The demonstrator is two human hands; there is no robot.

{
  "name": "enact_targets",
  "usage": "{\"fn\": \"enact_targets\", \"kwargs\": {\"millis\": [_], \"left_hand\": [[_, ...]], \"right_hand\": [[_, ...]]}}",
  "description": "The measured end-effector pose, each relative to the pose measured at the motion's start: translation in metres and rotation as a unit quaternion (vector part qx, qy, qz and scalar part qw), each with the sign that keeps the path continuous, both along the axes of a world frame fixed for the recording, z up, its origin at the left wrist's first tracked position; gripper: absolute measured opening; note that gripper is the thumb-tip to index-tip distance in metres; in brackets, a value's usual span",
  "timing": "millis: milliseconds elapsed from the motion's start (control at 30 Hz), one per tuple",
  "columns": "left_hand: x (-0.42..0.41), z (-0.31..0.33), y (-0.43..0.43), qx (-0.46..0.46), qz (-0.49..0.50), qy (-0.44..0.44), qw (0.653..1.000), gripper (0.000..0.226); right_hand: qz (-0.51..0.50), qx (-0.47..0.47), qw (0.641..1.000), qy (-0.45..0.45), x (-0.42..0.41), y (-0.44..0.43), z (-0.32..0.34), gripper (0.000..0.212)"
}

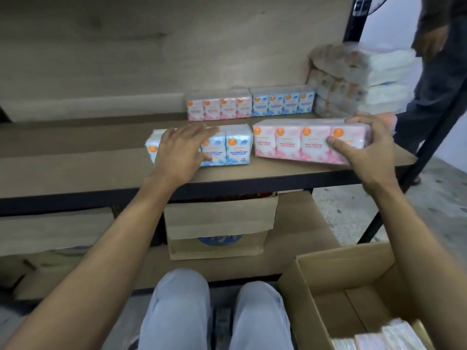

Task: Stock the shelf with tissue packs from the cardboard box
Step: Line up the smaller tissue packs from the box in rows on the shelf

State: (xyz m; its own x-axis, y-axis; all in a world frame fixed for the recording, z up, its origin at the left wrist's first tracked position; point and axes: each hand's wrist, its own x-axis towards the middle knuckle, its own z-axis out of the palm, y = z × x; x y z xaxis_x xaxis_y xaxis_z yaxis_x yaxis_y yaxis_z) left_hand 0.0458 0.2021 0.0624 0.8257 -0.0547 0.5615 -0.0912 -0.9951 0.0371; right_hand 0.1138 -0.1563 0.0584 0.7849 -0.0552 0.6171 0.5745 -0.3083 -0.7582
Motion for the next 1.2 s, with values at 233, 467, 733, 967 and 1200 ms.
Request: {"fn": "enact_targets", "kwargs": {"millis": [233, 467, 733, 967, 1200], "left_hand": [[0.021, -0.004, 0.007, 0.015, 0.015, 0.028, 0.999, 0.070], [0.033, -0.003, 0.014, 0.006, 0.010, 0.042, 0.999, 0.074], [0.031, -0.003, 0.016, -0.016, -0.010, 0.045, 0.999, 0.073], [0.031, -0.004, 0.012, -0.035, -0.015, 0.013, 0.999, 0.065], [0.041, -0.006, 0.007, -0.035, -0.025, 0.003, 0.999, 0.064]], "right_hand": [[0.066, -0.038, 0.994, 0.078, 0.040, -0.007, -0.013, 0.040], [0.078, -0.138, 0.981, 0.115, 0.055, -0.007, 0.008, 0.050], [-0.029, -0.321, 0.947, -0.013, 0.048, 0.042, 0.032, 0.071], [-0.039, -0.416, 0.909, -0.007, 0.052, 0.066, 0.005, 0.071], [0.034, -0.397, 0.917, -0.018, 0.073, 0.058, 0.010, 0.069]]}}
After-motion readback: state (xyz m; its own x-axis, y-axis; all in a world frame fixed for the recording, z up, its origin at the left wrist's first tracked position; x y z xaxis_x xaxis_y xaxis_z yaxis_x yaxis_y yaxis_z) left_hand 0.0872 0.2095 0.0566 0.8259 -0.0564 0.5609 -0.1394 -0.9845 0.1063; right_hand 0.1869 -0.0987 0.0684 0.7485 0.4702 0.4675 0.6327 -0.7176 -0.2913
